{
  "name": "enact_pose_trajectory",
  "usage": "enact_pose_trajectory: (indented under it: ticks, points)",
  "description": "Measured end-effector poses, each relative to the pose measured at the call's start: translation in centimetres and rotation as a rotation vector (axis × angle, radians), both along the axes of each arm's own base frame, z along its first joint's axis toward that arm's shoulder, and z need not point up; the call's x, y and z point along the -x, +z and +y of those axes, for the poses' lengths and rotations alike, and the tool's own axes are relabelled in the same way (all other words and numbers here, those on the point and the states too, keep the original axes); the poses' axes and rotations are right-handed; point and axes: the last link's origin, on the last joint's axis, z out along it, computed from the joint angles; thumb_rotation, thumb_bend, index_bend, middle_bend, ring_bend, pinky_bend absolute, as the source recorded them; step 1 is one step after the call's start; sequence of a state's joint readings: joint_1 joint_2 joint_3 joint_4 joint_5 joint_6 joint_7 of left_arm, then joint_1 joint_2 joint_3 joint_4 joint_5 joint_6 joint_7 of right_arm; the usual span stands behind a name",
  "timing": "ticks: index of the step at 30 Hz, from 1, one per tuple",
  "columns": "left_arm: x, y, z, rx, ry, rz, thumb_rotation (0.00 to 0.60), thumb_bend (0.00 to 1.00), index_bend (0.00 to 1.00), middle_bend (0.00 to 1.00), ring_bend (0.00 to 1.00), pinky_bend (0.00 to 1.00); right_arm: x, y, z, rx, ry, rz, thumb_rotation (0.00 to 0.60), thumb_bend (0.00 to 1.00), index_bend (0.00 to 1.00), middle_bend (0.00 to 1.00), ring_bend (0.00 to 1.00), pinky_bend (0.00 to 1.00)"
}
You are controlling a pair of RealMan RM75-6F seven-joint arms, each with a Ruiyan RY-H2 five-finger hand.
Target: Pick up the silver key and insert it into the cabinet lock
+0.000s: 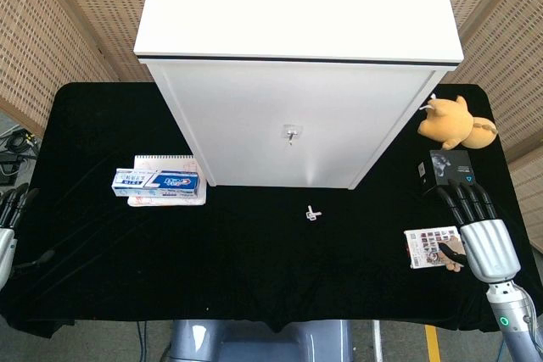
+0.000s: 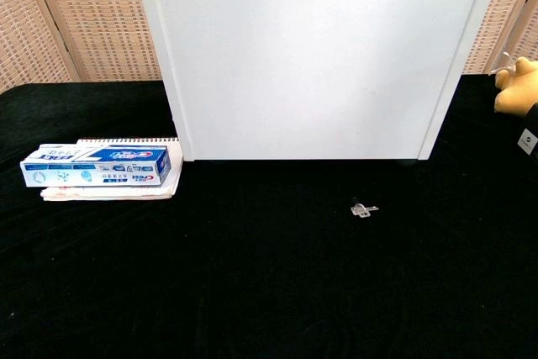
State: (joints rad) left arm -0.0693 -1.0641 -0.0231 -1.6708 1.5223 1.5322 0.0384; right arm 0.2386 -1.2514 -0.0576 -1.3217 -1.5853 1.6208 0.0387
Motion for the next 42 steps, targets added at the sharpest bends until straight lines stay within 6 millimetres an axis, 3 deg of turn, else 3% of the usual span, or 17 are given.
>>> enact_pose_trajectory:
  ticks: [6,7,9,10,11,14,17,19,24,30,36,42]
  points:
    - [0.0,0.1,0.0,0.001,0.001,-0.004,0.6,0.0,0.0,0.0,0.0,0.0,-0.2,-0.3,0.1,-0.012,0.007,-0.002,0.6,0.0,0.0,0.02,0.0,0.0]
    - [0.0,0.1,0.0,0.0,0.002,-0.005,0.6,0.0,0.0,0.0,0.0,0.0,-0.2,-0.3,0.0,-0.016,0.006,-0.002,0.6,0.0,0.0,0.07,0.01,0.0]
    - [0.1,0.1,0.0,0.0,0.003,-0.005,0.6,0.0,0.0,0.0,0.0,0.0,-0.3,-0.6,-0.1,-0.031,0.007,-0.004,0.6,0.0,0.0,0.27,0.14,0.04]
    - [0.1,0.1,0.1,0.001,0.005,-0.005,0.6,0.0,0.0,0.0,0.0,0.0,-0.4,-0.8,-0.3,-0.039,0.009,-0.005,0.6,0.0,0.01,0.4,0.26,0.14]
    - [0.1,0.0,0.1,0.003,0.006,-0.004,0.6,0.0,0.0,0.0,0.0,0.0,-0.5,-1.0,-0.4,-0.049,0.013,-0.004,0.6,0.0,0.02,0.51,0.4,0.3]
    - [0.2,-0.2,0.3,0.011,0.014,0.0,0.6,0.0,0.0,0.0,0.0,0.0,-1.2,-1.8,-1.3,-0.095,0.031,-0.004,0.6,0.0,0.08,0.7,0.66,0.72]
    - [0.4,-0.4,0.7,0.022,0.026,0.004,0.6,0.0,0.0,0.0,0.0,0.0,-2.4,-3.0,-2.6,-0.173,0.04,-0.049,0.6,0.02,0.15,0.83,0.8,0.94]
    - [0.5,-0.6,0.9,0.029,0.034,0.006,0.6,0.0,0.0,0.0,0.0,0.0,-3.4,-4.0,-3.7,-0.244,0.041,-0.101,0.6,0.05,0.2,0.88,0.85,0.99]
    - [0.9,-0.9,1.4,0.039,0.052,0.013,0.6,0.0,0.0,0.0,0.0,0.0,-6.2,-6.7,-6.9,-0.382,0.034,-0.162,0.6,0.16,0.31,0.92,0.91,1.0]
    - [1.4,-1.3,1.9,0.053,0.078,0.021,0.6,0.0,0.0,0.0,0.0,0.0,-8.9,-10.0,-9.2,-0.493,-0.016,-0.196,0.6,0.33,0.43,0.93,0.92,1.0]
    - [1.6,-1.4,2.2,0.058,0.088,0.021,0.6,0.0,0.0,0.0,0.0,0.0,-11.1,-13.3,-10.3,-0.528,-0.047,-0.218,0.6,0.42,0.47,0.93,0.92,1.0]
    - [1.7,-1.4,2.3,0.061,0.09,0.021,0.6,0.0,0.0,0.0,0.0,0.0,-12.1,-15.6,-11.1,-0.544,-0.093,-0.23,0.6,0.47,0.47,0.93,0.92,1.0]
